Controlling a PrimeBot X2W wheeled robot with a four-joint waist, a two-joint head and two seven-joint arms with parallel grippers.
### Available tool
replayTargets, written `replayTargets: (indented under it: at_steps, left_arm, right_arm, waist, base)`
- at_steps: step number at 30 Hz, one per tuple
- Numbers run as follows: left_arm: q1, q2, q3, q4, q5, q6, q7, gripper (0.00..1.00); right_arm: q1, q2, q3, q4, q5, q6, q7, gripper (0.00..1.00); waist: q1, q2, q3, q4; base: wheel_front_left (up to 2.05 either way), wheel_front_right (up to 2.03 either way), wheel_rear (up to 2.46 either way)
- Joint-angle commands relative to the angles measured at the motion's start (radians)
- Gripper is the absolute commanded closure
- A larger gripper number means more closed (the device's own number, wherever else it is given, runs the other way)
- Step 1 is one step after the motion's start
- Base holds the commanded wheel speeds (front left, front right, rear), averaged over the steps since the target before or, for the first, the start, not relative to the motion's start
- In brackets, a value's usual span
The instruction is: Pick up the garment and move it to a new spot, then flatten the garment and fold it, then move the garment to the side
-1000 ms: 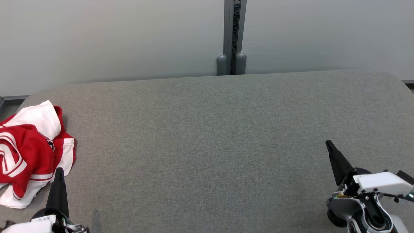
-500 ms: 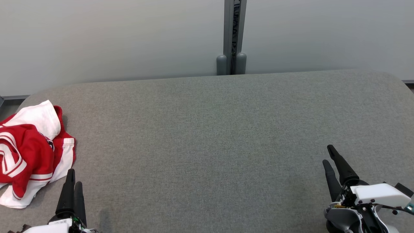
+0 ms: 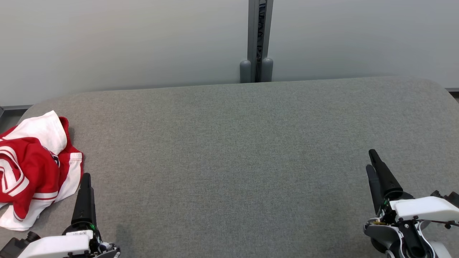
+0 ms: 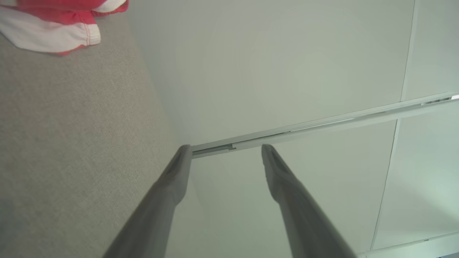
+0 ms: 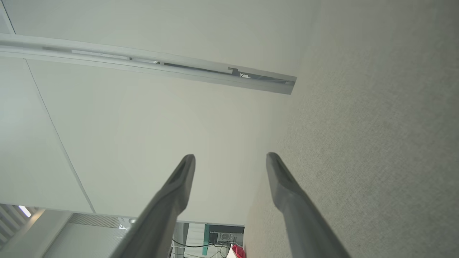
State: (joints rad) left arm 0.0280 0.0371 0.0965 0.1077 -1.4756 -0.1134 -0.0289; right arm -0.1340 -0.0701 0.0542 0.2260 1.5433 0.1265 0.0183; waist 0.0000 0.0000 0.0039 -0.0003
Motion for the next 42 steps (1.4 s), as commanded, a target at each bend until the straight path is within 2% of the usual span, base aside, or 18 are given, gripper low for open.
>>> replayTargets:
  at_steps: [1,10,17,31,42]
  left_arm:
    - [-0.037,0.01,-0.006,-0.018,0.035,-0.006,-0.009,0.0]
    - [-0.057,0.009,-0.027,-0.022,0.2,-0.008,-0.04,0.0]
    - [-0.067,0.009,-0.03,-0.01,0.375,-0.009,-0.062,0.0]
    - [-0.092,0.01,-0.076,0.001,0.706,0.037,-0.101,0.0]
    - [-0.103,0.011,-0.104,0.013,0.841,0.068,-0.128,0.0]
  right_arm:
    - [-0.015,-0.016,0.012,-0.032,-0.026,0.005,-0.013,0.0]
    - [-0.014,-0.043,0.041,-0.067,-0.174,0.005,-0.052,0.0]
    - [-0.007,-0.05,0.053,-0.099,-0.308,0.005,-0.078,0.0]
    - [0.005,-0.074,0.075,-0.127,-0.583,0.006,-0.125,0.0]
    - [0.012,-0.076,0.068,-0.127,-0.774,0.006,-0.155,0.0]
  waist:
    - [0.0,0.0,0.0,0.0]
    - [0.0,0.0,0.004,-0.001]
    - [0.0,0.0,0.007,-0.001]
    - [0.0,0.0,0.012,0.003]
    - [0.0,0.0,0.011,0.005]
  base:
    - [0.0,0.0,0.0]
    - [0.0,0.0,0.0]
    - [0.0,0.0,0.0]
    - [0.0,0.0,0.0]
    - [0.0,0.0,0.0]
